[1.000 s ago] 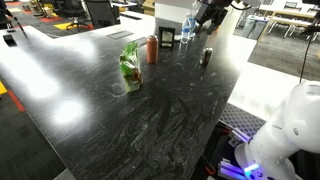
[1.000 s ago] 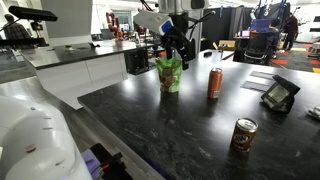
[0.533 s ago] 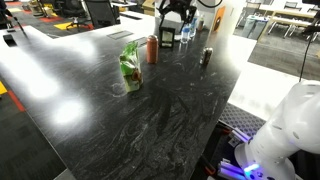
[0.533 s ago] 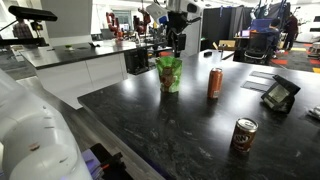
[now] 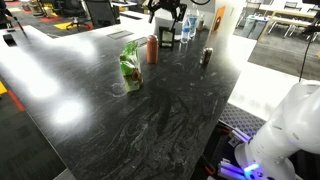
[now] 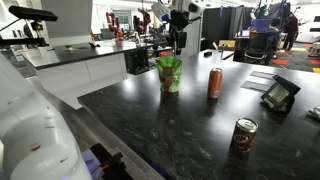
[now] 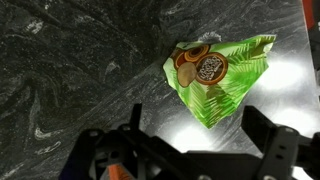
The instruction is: Move the green bag forward
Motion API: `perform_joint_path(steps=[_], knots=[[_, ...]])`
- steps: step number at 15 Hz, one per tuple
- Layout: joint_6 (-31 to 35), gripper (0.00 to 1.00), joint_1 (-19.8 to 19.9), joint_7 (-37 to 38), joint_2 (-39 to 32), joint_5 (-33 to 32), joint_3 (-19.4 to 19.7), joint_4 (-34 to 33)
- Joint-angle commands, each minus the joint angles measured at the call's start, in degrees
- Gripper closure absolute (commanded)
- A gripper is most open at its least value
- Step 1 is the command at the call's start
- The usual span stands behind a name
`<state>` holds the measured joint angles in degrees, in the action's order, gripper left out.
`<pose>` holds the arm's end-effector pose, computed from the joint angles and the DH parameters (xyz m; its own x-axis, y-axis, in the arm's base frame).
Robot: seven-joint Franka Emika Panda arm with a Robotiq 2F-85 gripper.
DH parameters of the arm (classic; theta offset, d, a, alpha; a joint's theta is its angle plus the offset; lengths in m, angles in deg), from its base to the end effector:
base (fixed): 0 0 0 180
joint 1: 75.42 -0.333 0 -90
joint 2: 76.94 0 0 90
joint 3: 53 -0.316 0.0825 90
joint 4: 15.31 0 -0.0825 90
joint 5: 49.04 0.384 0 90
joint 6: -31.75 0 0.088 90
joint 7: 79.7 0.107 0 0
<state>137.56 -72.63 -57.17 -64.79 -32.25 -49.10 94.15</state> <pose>0.5077 -0.0397 0.6028 0.8416 -0.5401 0.0094 -0.5074 -0.7965 -0.3289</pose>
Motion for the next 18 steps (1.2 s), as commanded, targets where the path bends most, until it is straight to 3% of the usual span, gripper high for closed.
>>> perform_joint_path(steps=[1, 8, 18], knots=[[2.1, 0.00, 0.5, 4.1, -1.9, 0.5, -1.2, -1.6], [1.6, 0.00, -0.4, 12.7, -6.0, 3.6, -2.8, -5.2], [9.4, 0.00, -1.6, 16.9, -16.8, 6.5, -3.0, -11.3]])
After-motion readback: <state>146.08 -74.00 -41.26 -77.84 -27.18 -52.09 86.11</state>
